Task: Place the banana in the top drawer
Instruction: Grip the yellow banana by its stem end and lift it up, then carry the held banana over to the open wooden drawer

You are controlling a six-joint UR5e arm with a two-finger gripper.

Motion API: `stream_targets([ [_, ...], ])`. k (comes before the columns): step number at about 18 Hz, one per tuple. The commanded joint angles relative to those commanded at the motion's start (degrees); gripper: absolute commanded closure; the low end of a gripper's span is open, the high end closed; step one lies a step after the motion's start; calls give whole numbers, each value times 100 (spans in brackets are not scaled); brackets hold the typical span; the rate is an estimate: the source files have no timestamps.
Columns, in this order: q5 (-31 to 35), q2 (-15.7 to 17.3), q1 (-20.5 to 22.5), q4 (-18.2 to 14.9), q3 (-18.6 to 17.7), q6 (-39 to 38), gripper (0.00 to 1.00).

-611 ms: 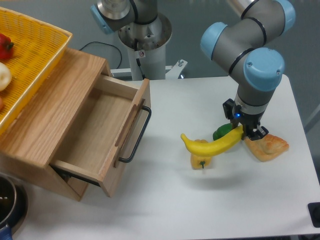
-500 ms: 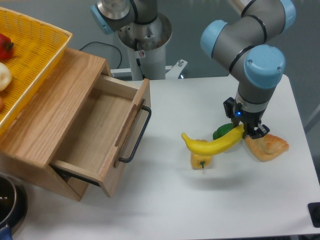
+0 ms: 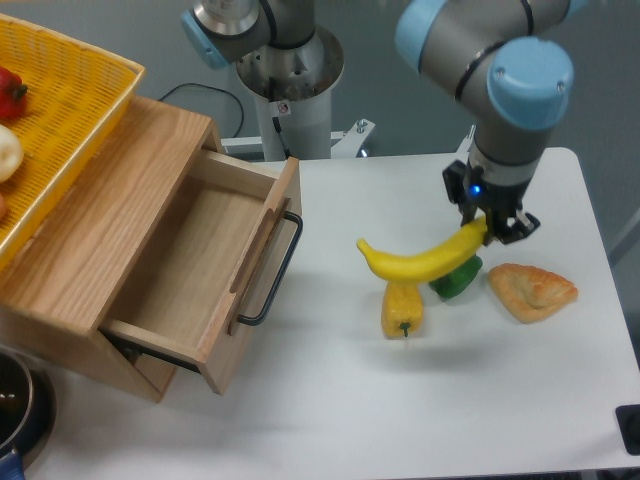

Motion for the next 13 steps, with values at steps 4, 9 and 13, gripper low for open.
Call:
stream_targets([
  [4,9,422,-26,-449,-18,-281,88],
  [9,70,835,-18,-722,-18,-387,88],
  [13,62,1020,-70,-766,-9,-676,88],
])
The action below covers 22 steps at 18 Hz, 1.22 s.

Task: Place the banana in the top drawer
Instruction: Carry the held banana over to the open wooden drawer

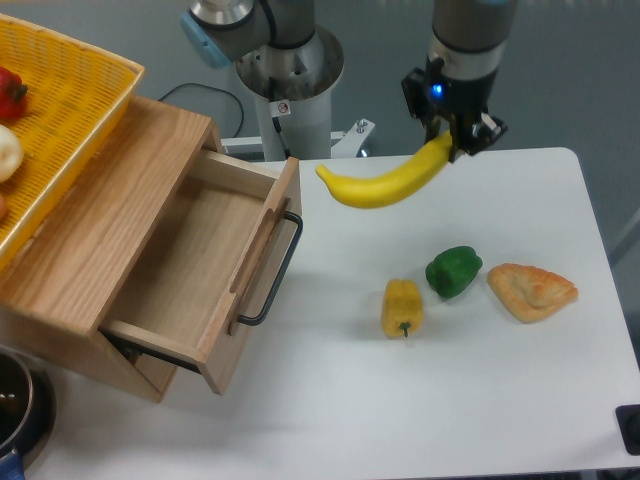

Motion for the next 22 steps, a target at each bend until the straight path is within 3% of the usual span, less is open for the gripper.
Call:
stream_targets([
  [5,0,202,-272,0,9,-396,88],
  [14,26,246,-1001,70,114,-1151,87],
  [18,719,168,-1677,281,114,-1854,86],
  [22,1098,123,-1943,351,88,-2321,86],
])
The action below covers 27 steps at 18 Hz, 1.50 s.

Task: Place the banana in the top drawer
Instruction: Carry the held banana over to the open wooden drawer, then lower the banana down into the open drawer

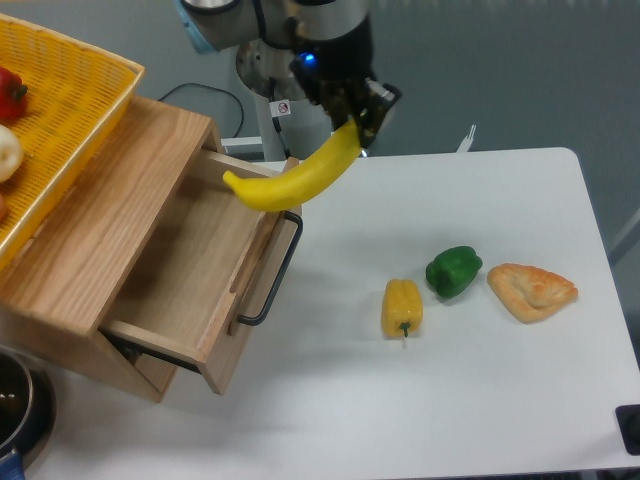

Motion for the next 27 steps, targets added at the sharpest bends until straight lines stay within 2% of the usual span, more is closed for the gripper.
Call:
stream_targets([
  [3,272,17,-193,9,0,-281,86],
  [11,888,44,-992,106,-70,-1748,86],
  [15,1160,18,-1178,106,-88,-1960,86],
  [21,1503,-26,-1204,141,-325,-2075,86],
  [27,1820,-290,-1573,141,-325,-2522,85],
])
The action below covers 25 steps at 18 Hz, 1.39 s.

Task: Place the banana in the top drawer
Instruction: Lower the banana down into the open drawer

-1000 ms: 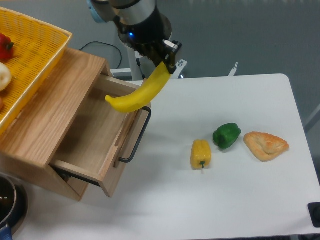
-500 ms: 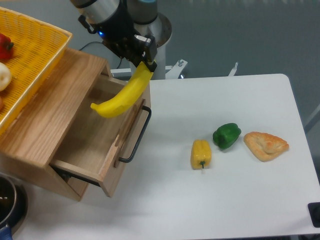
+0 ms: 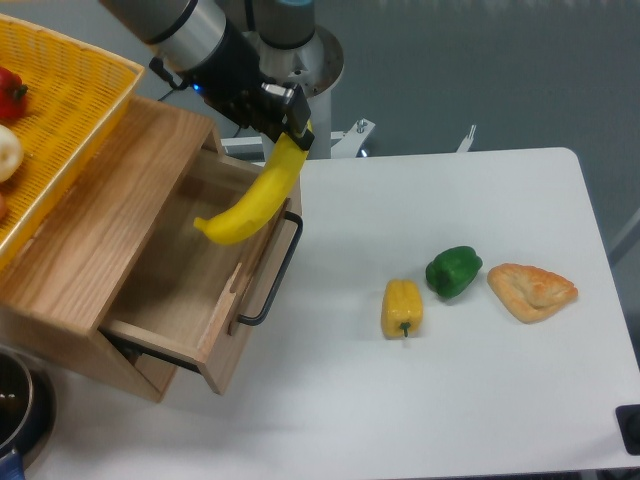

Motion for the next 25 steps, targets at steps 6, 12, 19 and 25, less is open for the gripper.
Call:
stream_targets([
  [6,220,-150,-369,-9,-9,-422,85],
  [12,255,-272,-572,-9,0,-686,85],
  [19,334,-545,-695,-9,35,-932,85],
  [25,264,-615,-730,0,70,-950,85],
])
